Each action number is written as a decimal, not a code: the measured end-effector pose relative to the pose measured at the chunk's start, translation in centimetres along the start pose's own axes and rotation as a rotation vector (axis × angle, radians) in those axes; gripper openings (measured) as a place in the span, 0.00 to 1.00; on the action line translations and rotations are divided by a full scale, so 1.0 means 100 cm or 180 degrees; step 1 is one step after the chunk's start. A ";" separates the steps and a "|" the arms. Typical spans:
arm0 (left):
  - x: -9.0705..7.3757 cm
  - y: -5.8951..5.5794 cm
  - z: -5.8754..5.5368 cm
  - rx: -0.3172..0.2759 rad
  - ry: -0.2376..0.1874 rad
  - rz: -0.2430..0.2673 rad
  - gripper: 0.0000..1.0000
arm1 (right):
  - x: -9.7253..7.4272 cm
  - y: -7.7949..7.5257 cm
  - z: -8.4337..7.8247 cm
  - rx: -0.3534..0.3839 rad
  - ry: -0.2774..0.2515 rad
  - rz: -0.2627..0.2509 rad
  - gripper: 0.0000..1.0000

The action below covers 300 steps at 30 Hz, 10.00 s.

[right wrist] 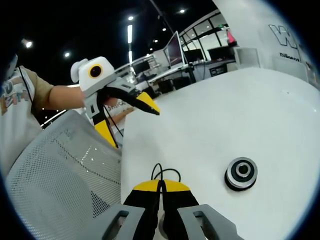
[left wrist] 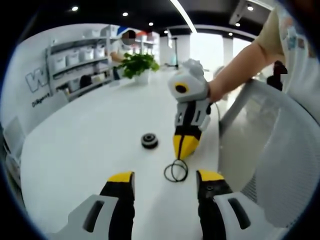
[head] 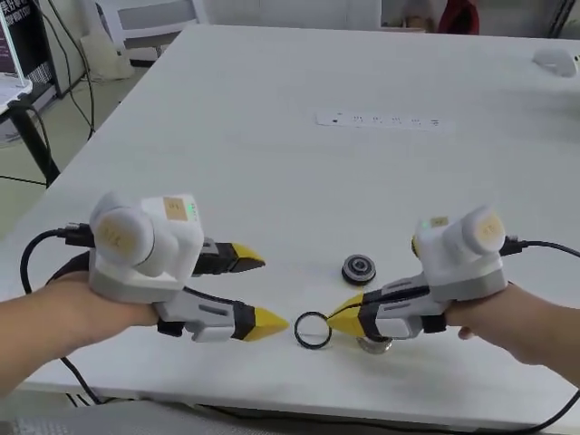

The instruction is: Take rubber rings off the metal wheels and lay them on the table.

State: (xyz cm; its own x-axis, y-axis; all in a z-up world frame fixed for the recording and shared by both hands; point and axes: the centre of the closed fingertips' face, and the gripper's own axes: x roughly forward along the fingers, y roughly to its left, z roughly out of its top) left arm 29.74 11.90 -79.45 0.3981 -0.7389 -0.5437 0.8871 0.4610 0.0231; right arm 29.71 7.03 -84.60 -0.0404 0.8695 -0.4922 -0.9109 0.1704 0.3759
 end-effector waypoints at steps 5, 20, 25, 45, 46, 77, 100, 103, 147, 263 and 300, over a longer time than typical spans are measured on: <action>0.000 0.000 -0.003 -0.0013 0.0026 0.0001 0.50 | 0.000 -0.002 0.001 0.0006 0.0000 -0.0032 0.00; 0.000 0.003 -0.009 -0.0036 0.0063 -0.0020 0.50 | 0.004 -0.008 0.000 -0.0015 0.0052 -0.0149 0.01; 0.001 0.002 -0.010 -0.0048 0.0061 -0.0025 0.50 | 0.003 -0.009 -0.001 -0.0033 0.0053 -0.0177 0.04; 0.007 0.006 0.000 0.0007 0.0056 -0.0062 0.52 | -0.023 -0.018 0.017 -0.0047 -0.0263 -0.0393 0.29; 0.008 0.007 0.001 0.0008 0.0051 -0.0062 0.52 | -0.026 -0.019 0.019 -0.0053 -0.0295 -0.0415 0.31; 0.047 0.033 0.025 -0.0023 0.0010 -0.0128 0.52 | -0.060 -0.057 0.021 -0.0186 -0.0457 -0.0850 0.51; 0.084 0.038 0.028 -0.0021 0.0056 -0.0208 0.47 | -0.055 -0.081 0.011 -0.0164 -0.0435 -0.0977 0.44; 0.087 0.040 0.028 -0.0031 0.0062 -0.0200 0.45 | -0.054 -0.083 0.009 -0.0159 -0.0418 -0.0988 0.43; 0.138 0.036 0.027 -0.0068 0.0160 -0.0367 0.20 | -0.042 -0.092 0.001 -0.0150 -0.0416 -0.0931 0.24; 0.141 0.036 0.024 0.0298 0.0295 -0.0039 0.12 | -0.047 -0.075 0.019 0.0722 -0.0855 -0.0676 0.00; 0.136 0.034 0.031 0.0192 0.0234 -0.0052 0.18 | -0.052 -0.082 0.021 0.0502 -0.0750 -0.0924 0.00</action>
State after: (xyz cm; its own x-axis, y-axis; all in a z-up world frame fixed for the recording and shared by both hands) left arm 38.87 1.85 -84.22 0.3671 -0.7070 -0.6044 0.9067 0.4170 0.0629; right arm 38.28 2.08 -83.44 0.3210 0.8541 -0.4091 -0.7957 0.4775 0.3725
